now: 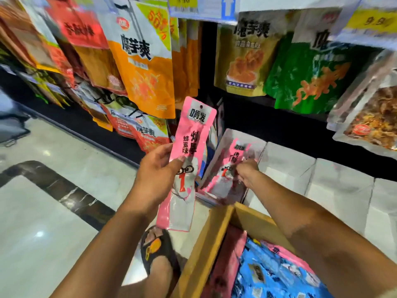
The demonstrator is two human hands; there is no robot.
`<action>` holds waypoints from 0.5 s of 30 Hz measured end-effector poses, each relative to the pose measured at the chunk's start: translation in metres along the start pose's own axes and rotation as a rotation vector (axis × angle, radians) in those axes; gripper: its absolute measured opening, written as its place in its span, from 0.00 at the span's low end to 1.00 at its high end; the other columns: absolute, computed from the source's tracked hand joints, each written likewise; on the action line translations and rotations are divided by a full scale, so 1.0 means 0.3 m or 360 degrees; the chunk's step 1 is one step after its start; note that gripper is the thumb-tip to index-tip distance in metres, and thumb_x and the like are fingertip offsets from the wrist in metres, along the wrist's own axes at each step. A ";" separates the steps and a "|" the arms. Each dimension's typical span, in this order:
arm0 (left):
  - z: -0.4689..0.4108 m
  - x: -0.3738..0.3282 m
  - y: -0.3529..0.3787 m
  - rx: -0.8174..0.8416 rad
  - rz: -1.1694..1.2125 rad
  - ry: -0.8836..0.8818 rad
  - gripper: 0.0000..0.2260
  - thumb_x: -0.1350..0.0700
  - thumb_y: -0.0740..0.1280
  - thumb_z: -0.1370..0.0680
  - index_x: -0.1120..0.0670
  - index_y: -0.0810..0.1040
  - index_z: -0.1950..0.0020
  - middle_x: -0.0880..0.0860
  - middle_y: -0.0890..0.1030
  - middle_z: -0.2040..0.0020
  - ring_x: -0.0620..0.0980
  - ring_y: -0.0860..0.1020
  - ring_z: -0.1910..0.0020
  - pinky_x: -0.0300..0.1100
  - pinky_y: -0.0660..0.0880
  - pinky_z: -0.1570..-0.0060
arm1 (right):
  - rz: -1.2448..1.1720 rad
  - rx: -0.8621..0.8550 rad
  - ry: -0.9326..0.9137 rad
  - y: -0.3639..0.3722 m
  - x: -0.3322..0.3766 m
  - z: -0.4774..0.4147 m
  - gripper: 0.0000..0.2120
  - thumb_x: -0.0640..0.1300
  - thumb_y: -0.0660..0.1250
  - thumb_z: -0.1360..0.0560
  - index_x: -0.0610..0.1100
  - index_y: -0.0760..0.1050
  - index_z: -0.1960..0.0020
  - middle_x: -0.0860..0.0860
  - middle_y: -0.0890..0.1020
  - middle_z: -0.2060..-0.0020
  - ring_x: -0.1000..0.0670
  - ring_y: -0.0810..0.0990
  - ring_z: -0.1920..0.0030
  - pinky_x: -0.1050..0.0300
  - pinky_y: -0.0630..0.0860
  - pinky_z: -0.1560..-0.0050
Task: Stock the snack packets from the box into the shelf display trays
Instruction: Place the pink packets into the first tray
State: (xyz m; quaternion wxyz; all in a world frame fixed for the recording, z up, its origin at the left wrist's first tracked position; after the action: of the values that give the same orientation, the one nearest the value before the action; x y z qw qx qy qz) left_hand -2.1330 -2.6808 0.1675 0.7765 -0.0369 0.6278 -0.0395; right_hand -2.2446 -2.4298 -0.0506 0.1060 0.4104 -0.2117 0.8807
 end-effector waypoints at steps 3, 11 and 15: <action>-0.035 0.029 -0.025 -0.0066 0.0034 -0.0017 0.10 0.62 0.67 0.18 0.52 0.81 0.38 0.48 0.87 0.46 0.50 0.86 0.46 0.55 0.80 0.40 | 0.0195 -0.0067 0.0031 0.076 -0.035 -0.086 0.06 0.33 0.65 0.26 0.39 0.76 0.50 0.42 0.81 0.59 0.42 0.82 0.55 0.49 0.80 0.57; -0.061 0.069 -0.054 -0.0033 0.0067 -0.0079 0.10 0.64 0.67 0.19 0.54 0.81 0.41 0.51 0.88 0.48 0.53 0.86 0.49 0.48 0.82 0.50 | 0.0034 -0.0099 0.0284 0.194 -0.218 -0.363 0.10 0.41 0.60 0.18 0.40 0.79 0.47 0.44 0.86 0.60 0.48 0.81 0.69 0.64 0.68 0.78; -0.064 0.078 -0.070 -0.0041 0.0029 -0.0125 0.09 0.63 0.67 0.19 0.53 0.81 0.41 0.51 0.88 0.48 0.53 0.87 0.50 0.51 0.82 0.50 | 0.0142 -0.0074 0.0144 0.203 -0.154 -0.233 0.08 0.36 0.58 0.18 0.38 0.77 0.49 0.45 0.80 0.61 0.48 0.77 0.65 0.59 0.73 0.68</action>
State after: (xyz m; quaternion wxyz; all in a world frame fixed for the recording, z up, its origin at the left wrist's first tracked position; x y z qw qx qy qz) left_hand -2.1472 -2.7043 0.1431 0.8004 -0.0425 0.5976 -0.0228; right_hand -2.2844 -2.4524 -0.1437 0.0854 0.3577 -0.2453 0.8970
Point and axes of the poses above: each hand's wrist, its own z-axis away from the middle knuckle, its own y-axis out of the palm, x = y × z, the point moved 1 cm from there along -z, towards the middle knuckle
